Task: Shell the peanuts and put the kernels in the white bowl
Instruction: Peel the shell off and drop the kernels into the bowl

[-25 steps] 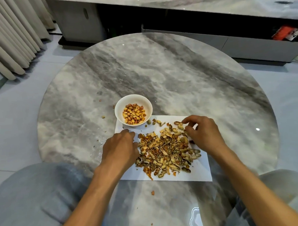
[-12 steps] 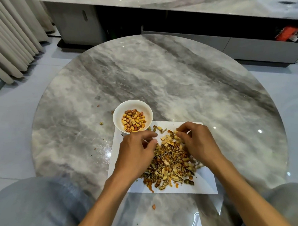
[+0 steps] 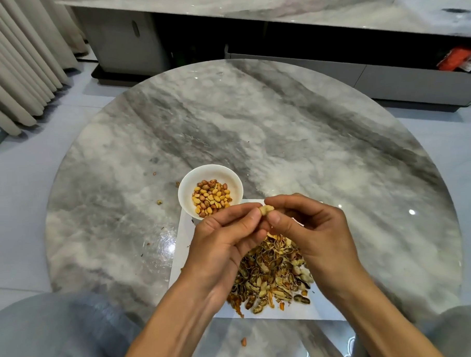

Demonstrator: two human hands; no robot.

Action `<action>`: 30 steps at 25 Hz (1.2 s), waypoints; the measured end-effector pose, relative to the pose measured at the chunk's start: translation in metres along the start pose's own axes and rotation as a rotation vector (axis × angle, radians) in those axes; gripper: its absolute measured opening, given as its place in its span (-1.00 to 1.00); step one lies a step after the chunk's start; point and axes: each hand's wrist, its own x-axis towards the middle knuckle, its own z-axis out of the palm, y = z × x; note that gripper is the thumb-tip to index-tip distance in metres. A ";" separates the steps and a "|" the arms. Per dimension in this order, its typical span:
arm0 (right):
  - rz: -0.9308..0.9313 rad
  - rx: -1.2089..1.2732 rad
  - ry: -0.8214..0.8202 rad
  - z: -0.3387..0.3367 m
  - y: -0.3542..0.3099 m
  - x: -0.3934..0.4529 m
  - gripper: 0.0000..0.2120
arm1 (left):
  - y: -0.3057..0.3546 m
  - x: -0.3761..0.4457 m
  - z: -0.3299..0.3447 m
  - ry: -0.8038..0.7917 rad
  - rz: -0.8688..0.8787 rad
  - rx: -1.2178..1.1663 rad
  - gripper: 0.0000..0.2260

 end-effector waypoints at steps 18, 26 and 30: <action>-0.005 -0.023 0.160 0.019 -0.002 -0.002 -0.86 | -0.009 0.000 0.001 0.074 0.497 0.486 -0.80; 0.107 0.051 0.131 0.018 0.002 -0.003 -0.87 | -0.018 0.009 -0.008 -0.008 0.307 0.344 -0.78; 0.171 0.188 0.032 0.021 0.004 -0.005 -0.83 | -0.020 0.008 -0.006 -0.138 0.171 0.276 -0.70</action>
